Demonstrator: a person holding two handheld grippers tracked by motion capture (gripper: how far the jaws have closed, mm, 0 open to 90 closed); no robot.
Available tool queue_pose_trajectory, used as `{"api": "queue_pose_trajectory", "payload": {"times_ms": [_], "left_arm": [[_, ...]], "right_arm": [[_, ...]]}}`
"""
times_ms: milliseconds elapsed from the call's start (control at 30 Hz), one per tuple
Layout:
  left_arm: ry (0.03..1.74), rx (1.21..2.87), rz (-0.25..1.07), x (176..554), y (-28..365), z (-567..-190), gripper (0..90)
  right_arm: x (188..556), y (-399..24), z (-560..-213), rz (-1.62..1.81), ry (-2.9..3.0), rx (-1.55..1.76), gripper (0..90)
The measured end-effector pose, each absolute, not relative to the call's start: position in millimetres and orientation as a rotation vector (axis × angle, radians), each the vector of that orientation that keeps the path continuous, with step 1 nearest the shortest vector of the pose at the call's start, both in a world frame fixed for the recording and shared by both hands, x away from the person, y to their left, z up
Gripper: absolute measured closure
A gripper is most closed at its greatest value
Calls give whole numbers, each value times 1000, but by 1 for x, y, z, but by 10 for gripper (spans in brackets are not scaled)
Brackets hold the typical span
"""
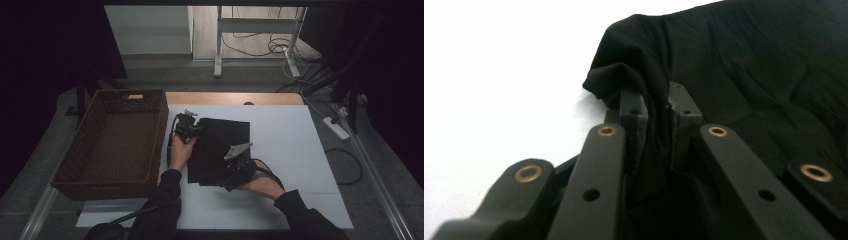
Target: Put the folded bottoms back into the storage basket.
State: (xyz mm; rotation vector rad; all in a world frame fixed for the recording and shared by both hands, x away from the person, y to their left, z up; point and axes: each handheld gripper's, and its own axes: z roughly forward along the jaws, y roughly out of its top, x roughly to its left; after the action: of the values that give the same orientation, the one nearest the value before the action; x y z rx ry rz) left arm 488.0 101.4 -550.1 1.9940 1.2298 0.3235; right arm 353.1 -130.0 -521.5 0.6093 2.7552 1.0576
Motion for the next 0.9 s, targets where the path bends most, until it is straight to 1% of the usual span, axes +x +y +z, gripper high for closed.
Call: {"api": "queue_pose_trajectory", "payload": {"times_ms": [200,267,367,400,467,533,567,700,900], "left_arm": [[1229,1995,325,488,101,-550,796],[1228,1998,330,488,101,-550,793],[1228,1994,327,488,101,-550,788],[1226,1996,325,488,101,-550,787],[1227,1994,322,488,102,-550,786],[1228,1994,326,488,101,-550,785],[1227,1995,328,487,101,-550,785],[1225,1997,330,487,101,-550,783],[1226,1995,325,488,101,-550,784]], "right_arm": [[357,-120,-533,946,2844,536,2],[354,-117,-538,853,2852,421,0],[353,-115,-538,798,2850,381,3],[353,-115,-538,796,2846,378,25],[356,-118,-535,793,2841,390,146],[358,-119,-532,787,2834,396,233],[359,-119,-531,782,2838,394,250],[359,-117,-528,754,2843,369,408],[362,-116,-526,749,2842,353,548]]}}
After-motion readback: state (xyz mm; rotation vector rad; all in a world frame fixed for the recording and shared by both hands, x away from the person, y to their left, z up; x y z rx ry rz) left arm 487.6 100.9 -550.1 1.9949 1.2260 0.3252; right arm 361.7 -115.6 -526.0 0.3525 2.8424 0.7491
